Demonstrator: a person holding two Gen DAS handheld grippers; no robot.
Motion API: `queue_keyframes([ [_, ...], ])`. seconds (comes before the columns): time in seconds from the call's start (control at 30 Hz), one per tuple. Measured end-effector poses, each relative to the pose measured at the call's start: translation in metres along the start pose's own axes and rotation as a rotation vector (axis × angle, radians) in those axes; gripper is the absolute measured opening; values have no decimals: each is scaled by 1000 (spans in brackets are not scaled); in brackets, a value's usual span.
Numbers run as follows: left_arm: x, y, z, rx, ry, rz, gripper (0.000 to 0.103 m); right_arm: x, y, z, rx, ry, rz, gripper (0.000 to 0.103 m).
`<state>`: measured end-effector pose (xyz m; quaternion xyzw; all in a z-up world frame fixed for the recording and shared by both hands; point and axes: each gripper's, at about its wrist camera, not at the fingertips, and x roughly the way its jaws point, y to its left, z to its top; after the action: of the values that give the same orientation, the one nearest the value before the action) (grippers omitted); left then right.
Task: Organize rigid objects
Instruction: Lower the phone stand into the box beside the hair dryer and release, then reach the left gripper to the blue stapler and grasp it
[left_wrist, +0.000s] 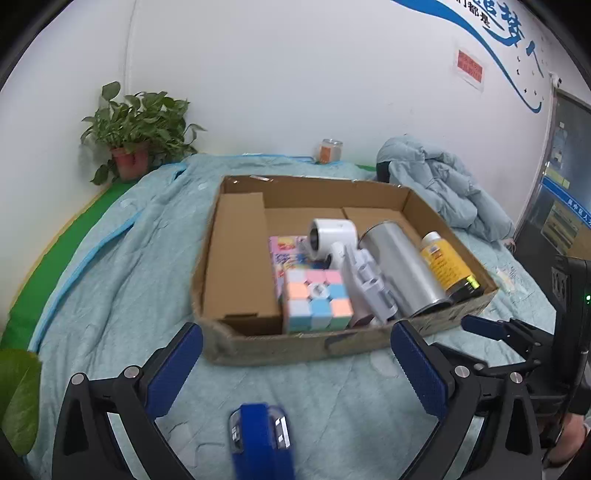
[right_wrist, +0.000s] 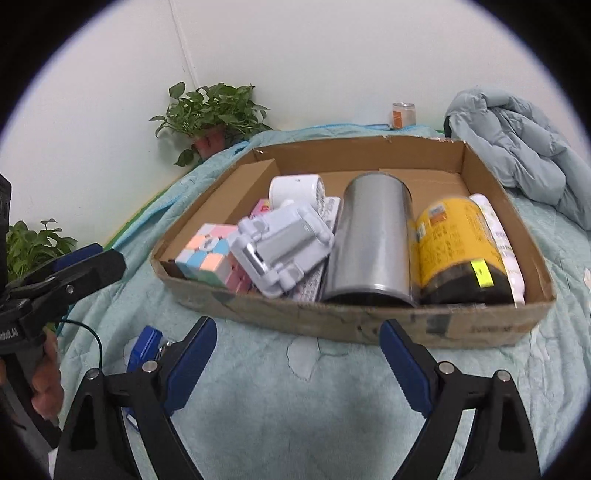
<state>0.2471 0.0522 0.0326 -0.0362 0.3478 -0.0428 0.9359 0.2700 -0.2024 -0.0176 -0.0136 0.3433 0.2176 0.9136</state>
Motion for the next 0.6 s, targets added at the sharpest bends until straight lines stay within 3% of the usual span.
queue_keyframes([
  [0.13, 1, 34, -19, -74, 111, -21, 102, 0, 2, -17, 34, 44, 53, 90],
  [0.23, 13, 60, -39, -153, 212, -87, 102, 7, 21, -34, -17, 117, 149, 90],
  [0.3, 23, 73, -57, -195, 253, -79, 102, 13, 36, -47, -42, 167, 220, 90],
  [0.4, 35, 77, -78, -212, 324, -93, 100, 15, 56, -62, -63, 216, 286, 90],
  [0.53, 43, 67, -91, -184, 389, -63, 99, 11, 59, -68, -46, 220, 293, 90],
  [0.6, 48, 55, -94, -173, 428, -113, 98, 9, 56, -73, -38, 231, 283, 90],
])
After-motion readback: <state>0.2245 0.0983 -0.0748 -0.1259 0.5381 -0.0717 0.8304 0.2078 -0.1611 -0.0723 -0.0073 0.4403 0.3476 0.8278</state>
